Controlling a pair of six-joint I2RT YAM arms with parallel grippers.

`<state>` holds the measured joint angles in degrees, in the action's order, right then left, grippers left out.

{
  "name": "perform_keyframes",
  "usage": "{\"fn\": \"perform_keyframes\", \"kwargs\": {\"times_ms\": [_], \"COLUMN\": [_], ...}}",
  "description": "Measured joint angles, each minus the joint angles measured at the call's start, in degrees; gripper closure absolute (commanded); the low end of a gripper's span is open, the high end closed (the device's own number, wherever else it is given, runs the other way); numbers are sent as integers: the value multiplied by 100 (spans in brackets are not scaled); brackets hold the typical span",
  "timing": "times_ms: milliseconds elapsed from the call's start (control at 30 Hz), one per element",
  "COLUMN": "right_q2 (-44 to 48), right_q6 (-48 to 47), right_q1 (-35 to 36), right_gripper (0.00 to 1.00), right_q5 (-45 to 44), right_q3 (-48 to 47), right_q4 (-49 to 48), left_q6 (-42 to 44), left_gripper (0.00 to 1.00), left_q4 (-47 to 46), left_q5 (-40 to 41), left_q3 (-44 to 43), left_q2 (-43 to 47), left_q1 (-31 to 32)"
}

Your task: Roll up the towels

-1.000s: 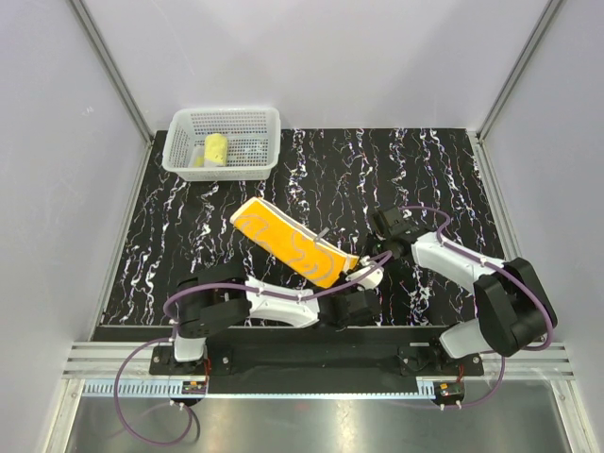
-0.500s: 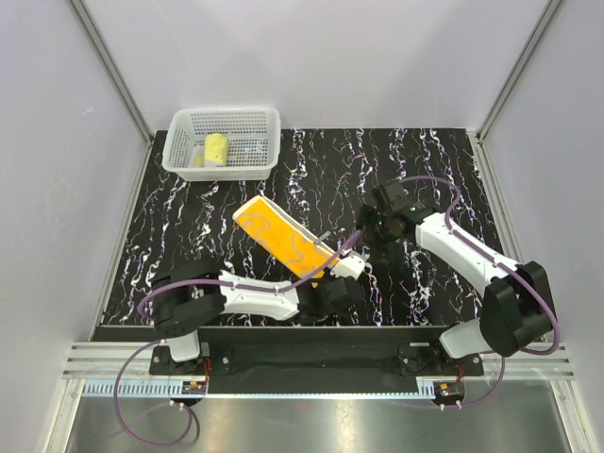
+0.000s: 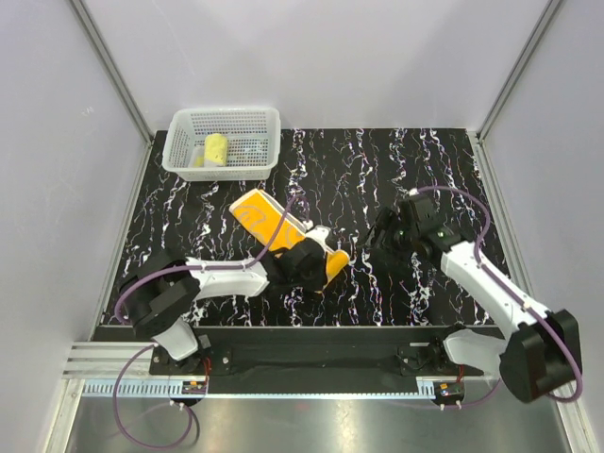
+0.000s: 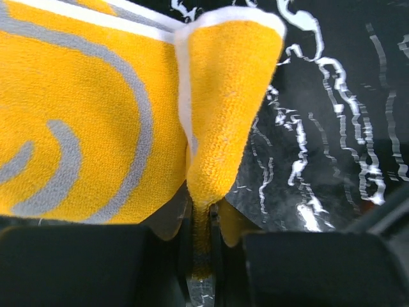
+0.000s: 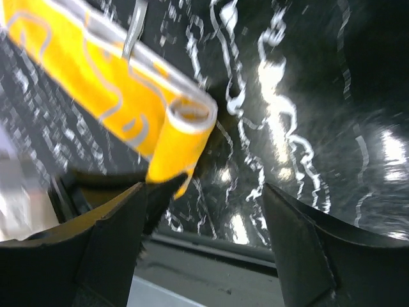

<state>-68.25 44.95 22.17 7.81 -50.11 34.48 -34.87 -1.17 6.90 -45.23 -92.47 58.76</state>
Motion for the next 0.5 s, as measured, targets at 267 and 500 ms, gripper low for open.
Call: {"fn": "perform_keyframes", "kwargs": {"times_ms": [267,500], "right_q2": [422,151], "right_q6": [350,789], "right_q1": [146,417], "right_gripper": [22,23], "right_q5": [981,1244], "right_q3": [1285,2063], "right_q4": [-1333,-2846], "left_q6": [-439,-1040], "left_gripper": [85,83], "left_q4": [-413,-1134], "left_q5": [-1626,-2658], "left_q3": [66,295], "left_q2": [15,-334], "left_q1": [-828,-1231]}}
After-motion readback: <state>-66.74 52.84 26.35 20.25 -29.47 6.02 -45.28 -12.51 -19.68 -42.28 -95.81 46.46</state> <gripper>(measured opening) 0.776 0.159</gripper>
